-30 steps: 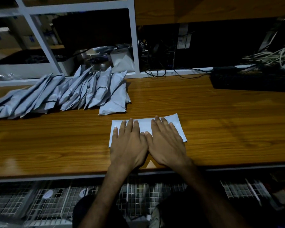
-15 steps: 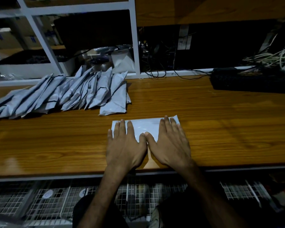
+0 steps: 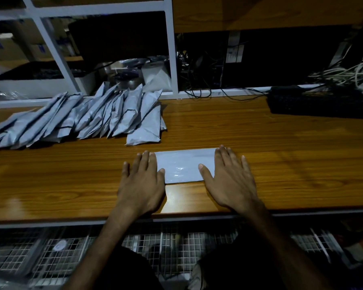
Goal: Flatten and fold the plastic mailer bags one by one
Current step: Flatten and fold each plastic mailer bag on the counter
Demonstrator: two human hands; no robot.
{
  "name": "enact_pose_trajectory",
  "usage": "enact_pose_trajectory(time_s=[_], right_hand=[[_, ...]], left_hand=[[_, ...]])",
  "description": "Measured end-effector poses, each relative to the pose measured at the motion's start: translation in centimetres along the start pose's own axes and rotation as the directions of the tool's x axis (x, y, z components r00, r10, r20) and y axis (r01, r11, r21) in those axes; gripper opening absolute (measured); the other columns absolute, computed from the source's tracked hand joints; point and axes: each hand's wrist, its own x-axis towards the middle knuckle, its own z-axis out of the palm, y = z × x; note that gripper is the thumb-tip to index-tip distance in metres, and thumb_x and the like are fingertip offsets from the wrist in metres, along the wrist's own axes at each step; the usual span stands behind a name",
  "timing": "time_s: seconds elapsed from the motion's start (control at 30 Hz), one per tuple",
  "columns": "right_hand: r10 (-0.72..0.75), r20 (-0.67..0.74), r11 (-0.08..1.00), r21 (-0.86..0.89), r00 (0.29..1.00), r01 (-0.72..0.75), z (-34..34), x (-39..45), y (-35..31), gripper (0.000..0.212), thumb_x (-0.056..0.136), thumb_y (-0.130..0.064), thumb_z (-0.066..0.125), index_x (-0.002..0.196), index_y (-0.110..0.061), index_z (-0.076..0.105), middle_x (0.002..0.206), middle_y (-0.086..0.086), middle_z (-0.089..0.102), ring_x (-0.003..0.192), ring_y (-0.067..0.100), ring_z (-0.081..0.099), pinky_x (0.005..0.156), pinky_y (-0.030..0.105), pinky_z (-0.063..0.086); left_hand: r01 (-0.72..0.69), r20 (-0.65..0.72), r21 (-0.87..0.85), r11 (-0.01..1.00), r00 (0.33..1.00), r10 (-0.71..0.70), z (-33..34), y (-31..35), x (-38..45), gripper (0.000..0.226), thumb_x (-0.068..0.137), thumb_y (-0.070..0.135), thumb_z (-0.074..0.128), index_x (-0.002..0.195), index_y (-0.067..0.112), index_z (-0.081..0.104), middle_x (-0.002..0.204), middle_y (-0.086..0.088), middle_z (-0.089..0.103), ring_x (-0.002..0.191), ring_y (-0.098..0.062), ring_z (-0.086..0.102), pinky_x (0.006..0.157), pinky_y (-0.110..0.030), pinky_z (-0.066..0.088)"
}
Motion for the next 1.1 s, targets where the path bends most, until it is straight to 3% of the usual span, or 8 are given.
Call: enact_pose_trajectory(time_s=[0.17,0.4,0.63,0.73,0.8,0.87,1.0,1.1], right_hand=[[-0.048,0.014,0.999,-0.007,0.999,0.048,-0.4,0.3,2.3,0.066,0.108,-0.053,0.014,0.166,-0.021,0.008,0.174,-0.005,-0.001,0.160,0.017,-0.002,0.129,0.048,0.000],[-0.107,0.040,0.994,-0.019,0.993,0.108,-1.6,0.2,5.1,0.058,0.110,-0.045,0.015,0.166,-0.031,0.006,0.173,-0.012,0.000,0.160,0.015,-0.002,0.129,0.048,0.001],[-0.091,0.069,0.994,0.060,0.994,0.087,-2.0,0.8,6.6,0.058,0.110,-0.051,0.021,0.165,-0.033,0.013,0.173,-0.011,0.006,0.159,0.015,0.003,0.128,0.048,0.003],[-0.065,0.076,0.992,0.117,0.995,0.056,-2.9,1.3,6.6,0.065,0.106,-0.059,0.033,0.164,-0.030,0.021,0.171,-0.007,0.019,0.158,0.020,0.017,0.126,0.051,0.015],[-0.073,0.082,0.984,0.169,0.994,0.059,-3.8,1.9,6.3,0.069,0.103,-0.060,0.043,0.163,-0.031,0.024,0.168,-0.006,0.028,0.153,0.022,0.028,0.123,0.053,0.027],[-0.115,0.152,0.973,0.215,0.982,0.081,-4.5,2.7,6.0,0.074,0.101,-0.061,0.048,0.164,-0.032,0.020,0.169,-0.006,0.025,0.154,0.022,0.027,0.123,0.053,0.026],[-0.244,0.266,0.951,0.256,0.933,0.176,-4.9,4.7,5.6,0.091,0.092,-0.068,0.058,0.165,-0.034,0.015,0.171,-0.005,0.019,0.156,0.023,0.021,0.125,0.055,0.022],[-0.302,0.298,0.941,0.247,0.906,0.232,-4.9,6.1,5.3,0.099,0.087,-0.067,0.066,0.165,-0.028,0.019,0.171,-0.005,0.019,0.156,0.022,0.021,0.125,0.052,0.024]], left_hand=[[-0.049,0.003,0.012,0.999,0.999,0.049,-0.4,-1.8,-0.3,0.087,0.091,0.058,-0.012,0.166,0.016,0.004,0.174,-0.007,0.000,0.160,-0.025,-0.004,0.128,-0.051,-0.004],[-0.068,0.010,-0.030,0.997,0.998,0.068,-0.5,-3.1,-0.6,0.086,0.092,0.058,-0.009,0.167,0.017,0.006,0.174,-0.007,0.001,0.160,-0.023,-0.006,0.128,-0.048,-0.004],[-0.021,-0.095,-0.084,0.996,0.995,0.013,-1.6,-3.6,-0.9,0.067,0.105,0.053,0.021,0.161,0.018,0.032,0.168,-0.010,0.029,0.158,-0.030,0.015,0.127,-0.054,0.003],[-0.046,-0.204,-0.245,0.968,0.979,-0.005,-2.7,-3.5,-0.2,0.042,0.107,0.038,0.049,0.141,0.015,0.059,0.139,-0.010,0.061,0.129,-0.028,0.055,0.116,-0.052,0.034],[-0.080,-0.253,-0.310,0.947,0.967,-0.001,-3.6,-3.4,0.9,0.029,0.105,0.032,0.056,0.126,0.015,0.067,0.109,-0.005,0.069,0.097,-0.022,0.065,0.087,-0.045,0.054],[-0.087,-0.251,-0.302,0.949,0.968,0.009,-4.0,-3.6,2.5,0.027,0.104,0.030,0.059,0.125,0.016,0.070,0.099,0.004,0.067,0.087,-0.013,0.064,0.075,-0.040,0.055],[-0.087,-0.196,-0.210,0.974,0.980,0.045,-3.6,-4.4,5.2,0.016,0.097,0.027,0.071,0.111,0.022,0.075,0.108,-0.002,0.063,0.100,-0.020,0.061,0.082,-0.040,0.053],[-0.050,-0.185,-0.205,0.978,0.983,0.011,-3.5,-4.2,6.2,0.011,0.093,0.018,0.073,0.089,0.028,0.070,0.094,0.001,0.063,0.092,-0.022,0.063,0.078,-0.041,0.054]])
